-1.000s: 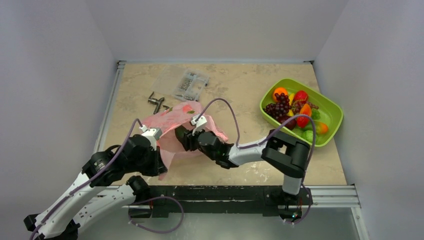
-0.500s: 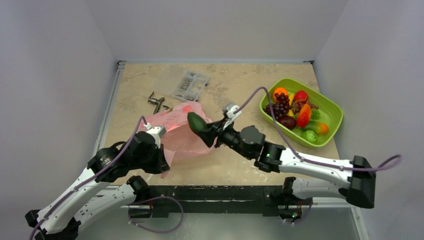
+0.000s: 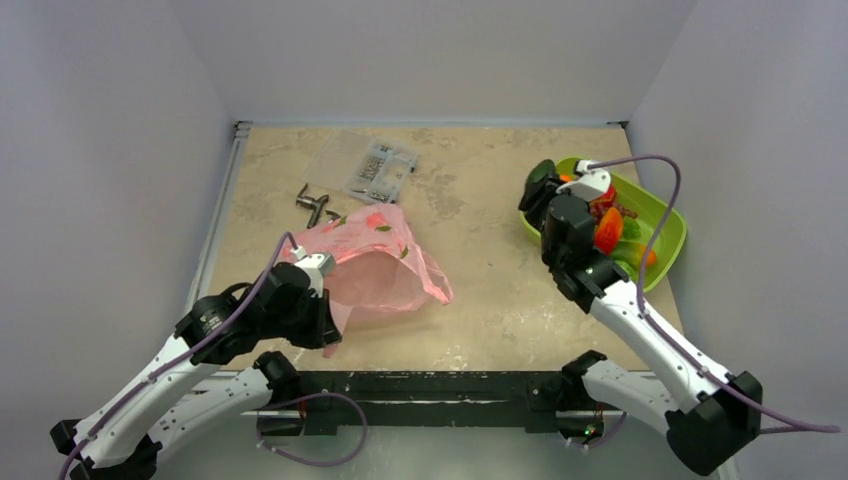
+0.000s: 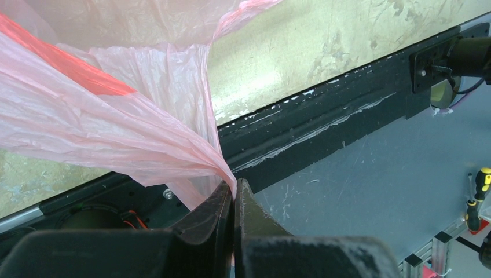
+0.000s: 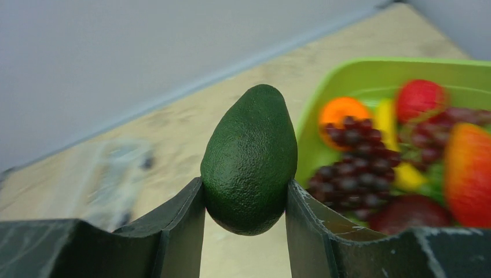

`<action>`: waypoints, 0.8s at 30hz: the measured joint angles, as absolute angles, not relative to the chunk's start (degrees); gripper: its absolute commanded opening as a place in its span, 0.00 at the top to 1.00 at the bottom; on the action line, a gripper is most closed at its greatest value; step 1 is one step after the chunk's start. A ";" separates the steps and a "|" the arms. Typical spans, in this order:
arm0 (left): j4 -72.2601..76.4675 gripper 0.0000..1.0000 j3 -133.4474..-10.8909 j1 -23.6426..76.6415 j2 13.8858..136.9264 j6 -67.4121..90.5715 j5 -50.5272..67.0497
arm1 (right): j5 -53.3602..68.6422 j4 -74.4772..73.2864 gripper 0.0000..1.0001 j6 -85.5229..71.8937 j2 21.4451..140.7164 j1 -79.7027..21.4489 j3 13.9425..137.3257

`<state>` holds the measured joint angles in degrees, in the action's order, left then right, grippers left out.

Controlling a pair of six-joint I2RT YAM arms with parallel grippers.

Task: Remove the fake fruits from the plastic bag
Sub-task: Place the fake fruit in the bin.

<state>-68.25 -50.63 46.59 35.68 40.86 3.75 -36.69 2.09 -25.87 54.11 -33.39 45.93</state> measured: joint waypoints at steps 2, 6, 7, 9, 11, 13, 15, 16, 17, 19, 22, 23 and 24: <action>-68.23 1.00 -50.61 46.59 35.38 40.86 4.21 | -37.30 0.23 1.00 -28.14 56.60 -26.02 45.52; -67.96 1.00 -50.61 46.59 34.52 40.84 6.11 | -36.75 -3.27 0.73 -31.55 64.18 -12.08 45.25; -67.79 1.00 -50.59 46.59 34.33 40.80 6.63 | -36.73 -3.95 0.62 -31.94 66.11 -10.22 45.25; -67.16 1.00 -50.35 46.59 33.67 40.71 7.94 | -36.36 -4.80 0.49 -32.14 69.34 -8.05 45.28; -66.92 1.00 -50.24 46.59 33.23 40.56 9.61 | -35.42 -5.13 0.38 -32.08 71.94 -6.04 45.28; -66.67 1.00 -50.24 46.59 33.26 39.99 11.66 | -34.52 -5.13 0.29 -31.73 73.54 -4.21 45.28; -65.84 1.00 -50.24 46.63 33.52 39.68 14.70 | -33.61 -4.99 0.18 -31.24 73.69 -2.98 45.28; -65.12 1.00 -50.24 46.72 33.74 39.59 16.45 | -33.10 -4.89 0.15 -30.96 73.38 -2.59 45.28; -64.51 1.00 -50.24 46.87 33.98 39.53 17.76 | -32.34 -4.80 0.14 -30.63 72.82 -2.35 45.28; -63.79 1.00 -50.24 47.11 34.22 39.29 19.53 | -30.39 -4.67 0.14 -29.67 70.91 -2.28 45.28; -63.92 1.00 -50.26 47.33 33.85 38.70 20.69 | -26.24 -4.19 0.14 -27.79 66.00 -2.50 45.21; -64.03 1.00 -50.26 47.33 33.54 38.30 20.84 | -24.16 -3.01 0.14 -27.05 63.96 -2.94 44.86; -64.25 1.00 -50.26 47.35 33.26 38.06 20.86 | -21.91 -1.69 0.14 -26.28 61.52 -4.03 44.38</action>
<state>-64.25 -50.26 47.35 33.26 38.06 20.86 -21.91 -1.69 -26.28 61.52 -4.03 44.38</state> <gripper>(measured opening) 0.009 0.856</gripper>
